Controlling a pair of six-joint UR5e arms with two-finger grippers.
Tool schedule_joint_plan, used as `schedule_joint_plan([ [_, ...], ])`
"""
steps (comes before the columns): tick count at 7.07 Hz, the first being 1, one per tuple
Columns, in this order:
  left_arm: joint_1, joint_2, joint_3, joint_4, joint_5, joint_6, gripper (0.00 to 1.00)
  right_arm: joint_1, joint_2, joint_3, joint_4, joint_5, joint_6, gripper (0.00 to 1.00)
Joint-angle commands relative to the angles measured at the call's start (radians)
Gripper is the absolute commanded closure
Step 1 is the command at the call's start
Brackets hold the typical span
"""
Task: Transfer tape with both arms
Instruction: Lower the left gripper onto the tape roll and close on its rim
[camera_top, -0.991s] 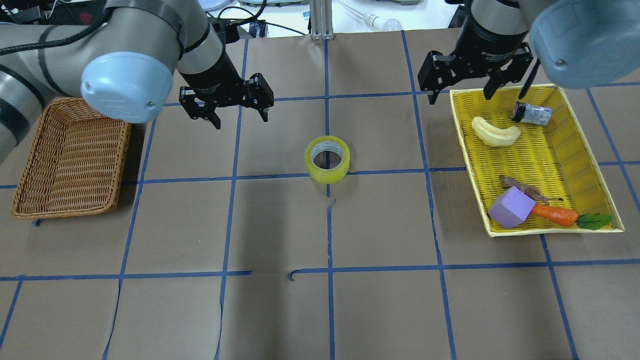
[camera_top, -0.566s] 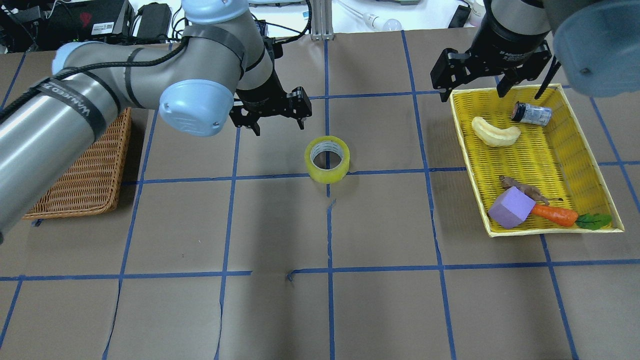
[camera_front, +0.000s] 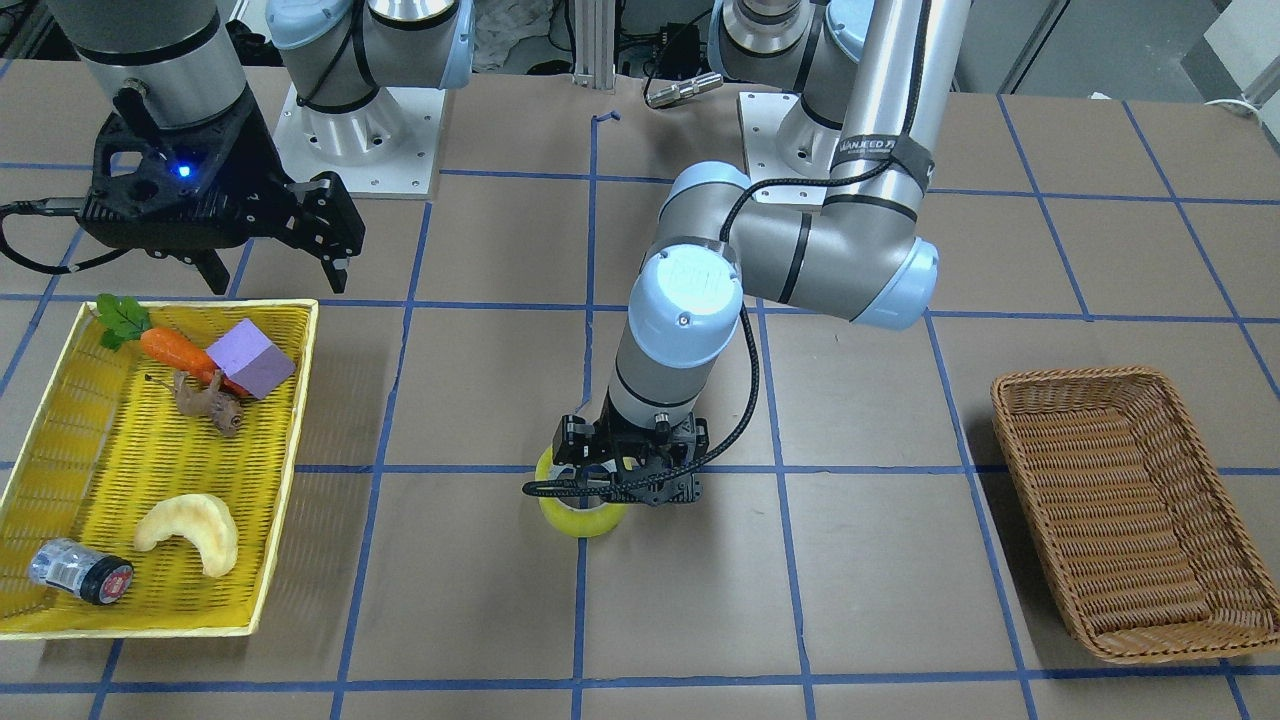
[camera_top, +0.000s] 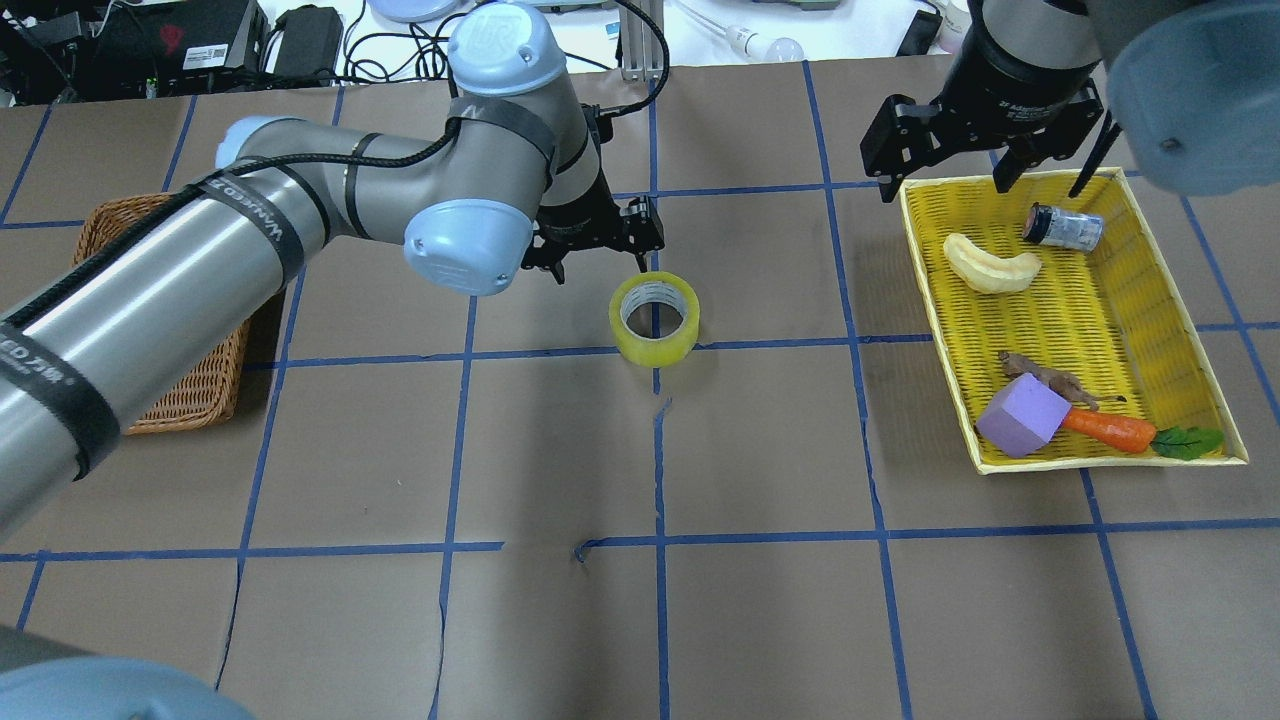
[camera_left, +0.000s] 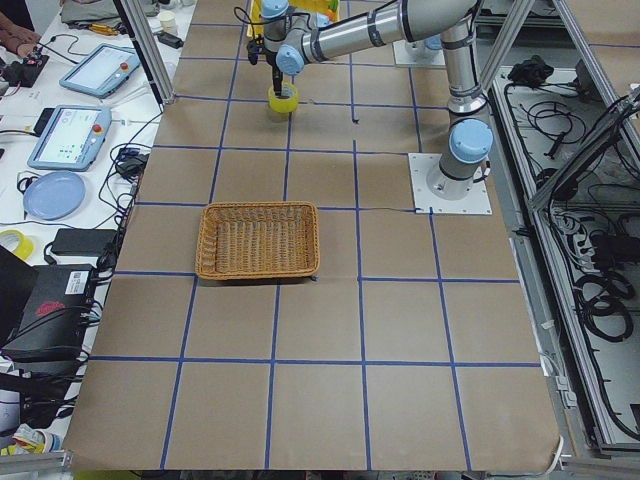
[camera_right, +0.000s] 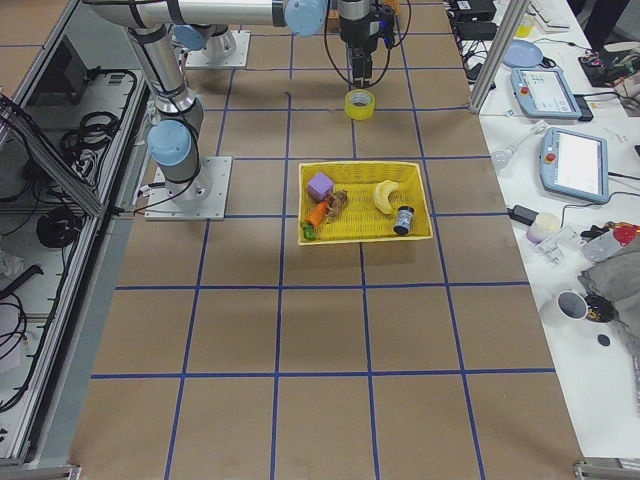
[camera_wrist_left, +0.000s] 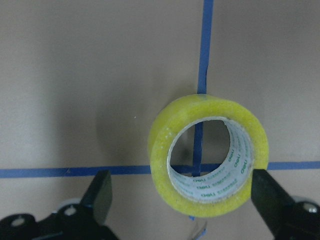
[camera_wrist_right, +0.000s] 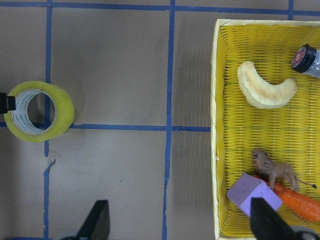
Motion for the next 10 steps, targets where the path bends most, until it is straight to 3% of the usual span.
schedule_joint_plan([
  [1, -0.002, -0.06, -0.007, 0.049, 0.01, 0.01, 0.0, 0.0, -0.002, -0.001, 0.0, -0.001, -0.001, 0.0],
  [3, -0.002, -0.079, -0.077, 0.121, 0.012, 0.01, 0.02, 0.003, -0.002, -0.004, 0.0, 0.001, -0.002, 0.0],
  [4, -0.002, -0.076, -0.104, 0.149, 0.013, 0.013, 0.13, 0.001, -0.002, -0.004, 0.0, 0.001, -0.005, 0.0],
  [5, -0.002, -0.071, -0.105, 0.151, 0.01, 0.036, 0.78, 0.001, -0.002, -0.005, 0.0, 0.001, -0.007, 0.0],
  [6, -0.002, -0.05, -0.102, 0.143, 0.005, 0.057, 1.0, 0.001, -0.002, -0.005, 0.0, 0.001, -0.007, 0.0],
  [10, 0.056, 0.008, -0.099, 0.081, 0.013, 0.138, 1.0, 0.003, -0.002, -0.007, 0.0, 0.001, -0.007, 0.0],
])
